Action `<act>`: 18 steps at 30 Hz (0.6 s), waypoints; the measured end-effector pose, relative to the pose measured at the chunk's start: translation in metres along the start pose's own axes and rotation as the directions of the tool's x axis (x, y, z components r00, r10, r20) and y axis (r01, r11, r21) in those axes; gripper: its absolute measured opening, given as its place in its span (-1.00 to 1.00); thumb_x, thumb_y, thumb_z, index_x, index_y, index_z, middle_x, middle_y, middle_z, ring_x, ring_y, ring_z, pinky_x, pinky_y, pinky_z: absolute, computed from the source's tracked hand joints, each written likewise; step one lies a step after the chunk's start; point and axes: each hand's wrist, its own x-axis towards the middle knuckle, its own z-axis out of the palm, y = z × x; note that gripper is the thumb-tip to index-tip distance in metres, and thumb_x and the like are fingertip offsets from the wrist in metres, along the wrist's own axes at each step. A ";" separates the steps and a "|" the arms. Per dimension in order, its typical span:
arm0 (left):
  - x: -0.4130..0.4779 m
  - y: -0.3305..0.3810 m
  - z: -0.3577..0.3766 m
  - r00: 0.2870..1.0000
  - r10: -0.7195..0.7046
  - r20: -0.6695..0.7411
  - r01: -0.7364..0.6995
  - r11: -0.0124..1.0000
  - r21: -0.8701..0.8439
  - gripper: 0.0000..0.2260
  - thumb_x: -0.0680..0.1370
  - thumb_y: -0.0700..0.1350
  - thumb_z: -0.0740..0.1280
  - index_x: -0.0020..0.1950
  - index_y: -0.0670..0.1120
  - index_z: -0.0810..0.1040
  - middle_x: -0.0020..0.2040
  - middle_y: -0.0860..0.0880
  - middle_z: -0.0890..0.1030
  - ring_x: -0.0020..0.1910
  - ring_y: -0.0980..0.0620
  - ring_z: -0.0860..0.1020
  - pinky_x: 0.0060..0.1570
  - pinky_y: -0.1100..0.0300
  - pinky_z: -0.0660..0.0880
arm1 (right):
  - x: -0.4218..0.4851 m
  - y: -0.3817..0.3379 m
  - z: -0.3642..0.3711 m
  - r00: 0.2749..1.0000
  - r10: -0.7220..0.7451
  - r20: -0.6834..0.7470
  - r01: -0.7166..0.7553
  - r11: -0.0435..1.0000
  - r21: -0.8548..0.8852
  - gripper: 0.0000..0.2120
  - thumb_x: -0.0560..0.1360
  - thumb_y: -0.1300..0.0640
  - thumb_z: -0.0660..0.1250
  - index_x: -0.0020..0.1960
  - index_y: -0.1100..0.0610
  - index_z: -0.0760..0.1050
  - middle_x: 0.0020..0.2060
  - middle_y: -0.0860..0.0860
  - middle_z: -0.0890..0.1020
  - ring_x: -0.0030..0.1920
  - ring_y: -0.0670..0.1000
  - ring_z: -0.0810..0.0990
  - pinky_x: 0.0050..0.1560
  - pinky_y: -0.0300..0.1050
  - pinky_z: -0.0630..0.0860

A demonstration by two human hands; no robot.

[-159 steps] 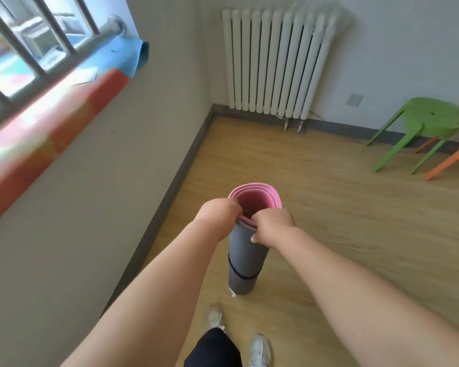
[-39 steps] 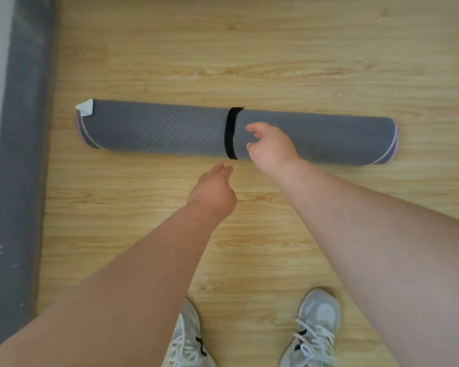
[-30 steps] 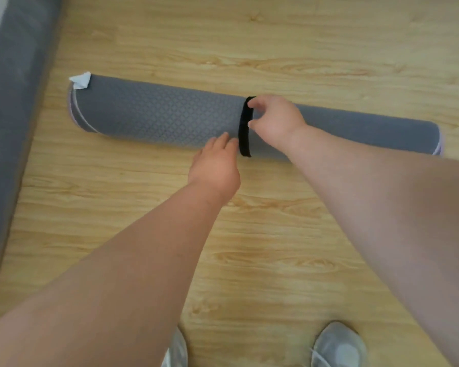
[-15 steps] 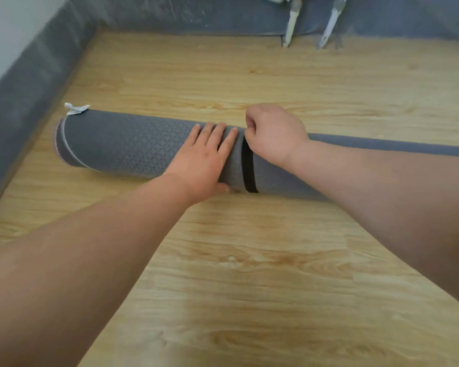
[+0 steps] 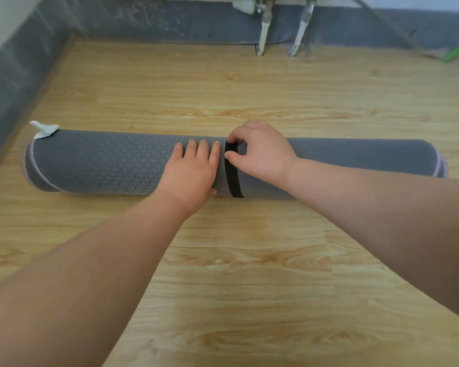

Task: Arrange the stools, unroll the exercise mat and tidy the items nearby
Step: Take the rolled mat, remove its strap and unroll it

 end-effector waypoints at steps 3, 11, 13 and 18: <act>0.000 0.006 -0.002 1.000 -0.002 -0.006 0.002 0.999 -0.044 -0.12 0.45 0.26 0.31 0.55 -0.18 0.00 0.41 -0.20 0.31 0.40 -0.21 0.29 0.36 -0.10 0.24 | -0.006 0.000 0.001 0.999 -0.005 -0.034 0.005 1.000 -0.023 -0.66 0.43 -0.03 0.29 0.14 0.07 0.59 0.00 0.02 0.60 0.14 0.10 0.48 0.20 0.02 0.40; 0.006 -0.012 0.004 0.997 -0.055 -0.059 0.036 0.959 -0.283 -0.02 0.26 0.51 0.17 0.48 -0.10 0.20 0.34 -0.08 0.35 0.34 -0.11 0.29 0.39 -0.04 0.20 | -0.013 0.001 0.001 0.973 -0.229 -0.003 0.217 0.928 -0.302 -0.76 0.59 0.10 0.15 0.15 0.16 0.50 0.06 0.07 0.57 0.08 0.13 0.48 0.06 0.02 0.39; 0.005 -0.008 0.007 0.997 -0.077 -0.012 0.069 0.944 -0.322 -0.01 0.25 0.52 0.16 0.48 -0.09 0.17 0.42 -0.12 0.29 0.43 -0.13 0.22 0.45 -0.11 0.10 | -0.017 0.000 0.003 0.957 -0.288 0.031 0.279 0.884 -0.374 -0.82 0.58 0.17 0.16 0.13 0.16 0.46 0.03 0.10 0.55 0.05 0.15 0.48 -0.01 0.01 0.35; -0.001 -0.006 0.009 1.000 -0.026 0.004 0.027 0.969 -0.247 -0.03 0.28 0.50 0.16 0.48 -0.11 0.13 0.49 -0.14 0.25 0.47 -0.17 0.20 0.43 -0.18 0.11 | -0.005 -0.007 0.001 0.994 -0.107 -0.006 0.104 0.973 -0.206 -0.85 0.61 0.16 0.13 0.06 0.14 0.47 -0.03 0.07 0.56 0.03 0.12 0.49 -0.14 -0.05 0.32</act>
